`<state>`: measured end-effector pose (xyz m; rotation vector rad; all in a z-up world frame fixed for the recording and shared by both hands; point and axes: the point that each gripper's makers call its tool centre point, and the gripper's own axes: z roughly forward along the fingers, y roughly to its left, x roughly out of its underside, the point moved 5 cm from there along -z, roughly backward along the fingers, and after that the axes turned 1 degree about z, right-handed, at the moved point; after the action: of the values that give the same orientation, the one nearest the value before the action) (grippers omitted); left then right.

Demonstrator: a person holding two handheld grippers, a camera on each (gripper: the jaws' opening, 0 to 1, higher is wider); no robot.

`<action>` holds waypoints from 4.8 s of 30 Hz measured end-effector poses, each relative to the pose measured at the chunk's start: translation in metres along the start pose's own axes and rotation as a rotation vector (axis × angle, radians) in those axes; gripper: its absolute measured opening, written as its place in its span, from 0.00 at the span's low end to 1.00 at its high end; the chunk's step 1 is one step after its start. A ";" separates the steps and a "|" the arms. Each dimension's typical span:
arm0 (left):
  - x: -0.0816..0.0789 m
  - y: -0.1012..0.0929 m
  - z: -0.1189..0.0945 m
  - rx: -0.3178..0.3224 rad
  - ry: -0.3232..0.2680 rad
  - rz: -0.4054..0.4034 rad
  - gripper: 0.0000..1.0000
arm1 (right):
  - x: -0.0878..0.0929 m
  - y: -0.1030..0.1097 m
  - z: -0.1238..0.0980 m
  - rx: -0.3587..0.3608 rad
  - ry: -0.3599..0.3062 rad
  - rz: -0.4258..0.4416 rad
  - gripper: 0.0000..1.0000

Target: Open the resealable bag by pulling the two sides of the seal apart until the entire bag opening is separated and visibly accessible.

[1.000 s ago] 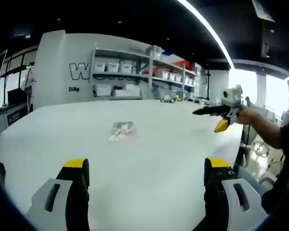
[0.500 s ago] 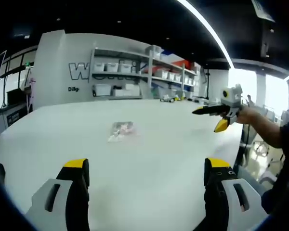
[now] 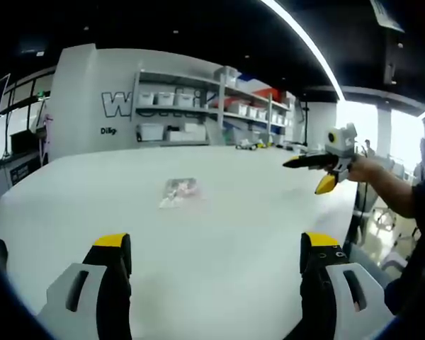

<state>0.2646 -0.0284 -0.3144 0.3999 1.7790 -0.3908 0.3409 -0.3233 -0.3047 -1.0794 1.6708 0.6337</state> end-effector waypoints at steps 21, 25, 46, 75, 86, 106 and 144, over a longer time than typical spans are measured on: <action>-0.001 0.001 -0.001 -0.002 -0.002 -0.001 0.99 | 0.001 -0.001 0.002 -0.001 0.006 0.002 0.98; -0.001 0.001 -0.001 -0.001 -0.003 -0.001 0.99 | 0.001 -0.001 0.002 -0.001 0.004 0.003 0.98; -0.001 0.002 -0.001 -0.004 0.001 -0.001 0.99 | 0.000 -0.001 0.002 -0.002 0.006 0.001 0.98; -0.002 0.000 0.000 0.004 0.000 0.000 0.99 | -0.003 -0.005 0.005 -0.003 0.002 0.001 0.98; -0.001 0.000 0.001 0.001 0.003 0.001 0.98 | -0.004 -0.007 0.004 -0.001 -0.003 0.004 0.97; -0.003 0.001 -0.001 0.001 -0.007 0.001 0.98 | -0.006 -0.007 0.005 0.000 -0.004 0.000 0.97; -0.003 0.002 0.003 0.008 -0.009 -0.003 0.99 | -0.016 -0.009 0.034 -0.018 0.017 -0.019 0.95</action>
<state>0.2682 -0.0283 -0.3125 0.4008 1.7704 -0.4006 0.3655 -0.2945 -0.3014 -1.1149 1.6704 0.6304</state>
